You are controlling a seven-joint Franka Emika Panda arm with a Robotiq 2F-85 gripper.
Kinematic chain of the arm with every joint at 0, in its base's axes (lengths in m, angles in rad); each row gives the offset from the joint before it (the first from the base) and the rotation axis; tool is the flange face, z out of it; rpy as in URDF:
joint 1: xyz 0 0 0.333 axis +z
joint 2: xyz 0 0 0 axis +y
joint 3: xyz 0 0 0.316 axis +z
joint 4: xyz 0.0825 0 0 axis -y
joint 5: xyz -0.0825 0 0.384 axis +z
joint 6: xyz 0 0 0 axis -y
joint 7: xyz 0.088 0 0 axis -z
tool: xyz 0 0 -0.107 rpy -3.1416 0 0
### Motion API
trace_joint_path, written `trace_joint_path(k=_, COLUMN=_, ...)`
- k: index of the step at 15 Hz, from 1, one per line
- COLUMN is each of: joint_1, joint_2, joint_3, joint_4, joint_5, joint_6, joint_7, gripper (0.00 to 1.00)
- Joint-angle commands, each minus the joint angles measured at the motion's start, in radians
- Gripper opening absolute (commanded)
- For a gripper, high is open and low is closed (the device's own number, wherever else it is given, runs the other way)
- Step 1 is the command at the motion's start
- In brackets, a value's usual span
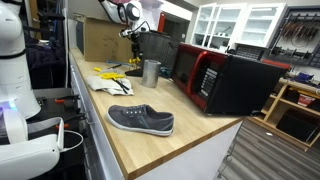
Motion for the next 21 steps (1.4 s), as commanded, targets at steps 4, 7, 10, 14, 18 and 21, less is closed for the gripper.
trace_joint_path(k=4, joint_1=-0.012, joint_2=-0.077, joint_3=-0.009, joint_4=-0.058, joint_5=0.094, joint_6=0.081, joint_7=0.009, gripper=1.0)
trace_joint_path(k=7, joint_1=-0.031, joint_2=-0.127, joint_3=-0.013, joint_4=-0.068, joint_5=0.189, joint_6=0.07, joint_7=0.018, gripper=1.0)
trace_joint_path(k=10, joint_1=-0.042, joint_2=-0.127, joint_3=-0.051, joint_4=-0.032, joint_5=0.121, joint_6=-0.017, joint_7=0.166, gripper=1.0)
trace_joint_path(k=14, joint_1=-0.062, joint_2=-0.055, joint_3=-0.077, joint_4=0.014, joint_5=0.094, joint_6=-0.078, joint_7=0.312, gripper=1.0)
trace_joint_path(k=18, joint_1=-0.061, joint_2=0.024, joint_3=-0.087, joint_4=0.031, joint_5=0.095, joint_6=-0.036, joint_7=0.374, gripper=0.66)
trace_joint_path(k=21, joint_1=-0.049, joint_2=0.086, joint_3=-0.105, joint_4=0.055, joint_5=0.065, joint_6=-0.019, joint_7=0.441, gripper=0.42)
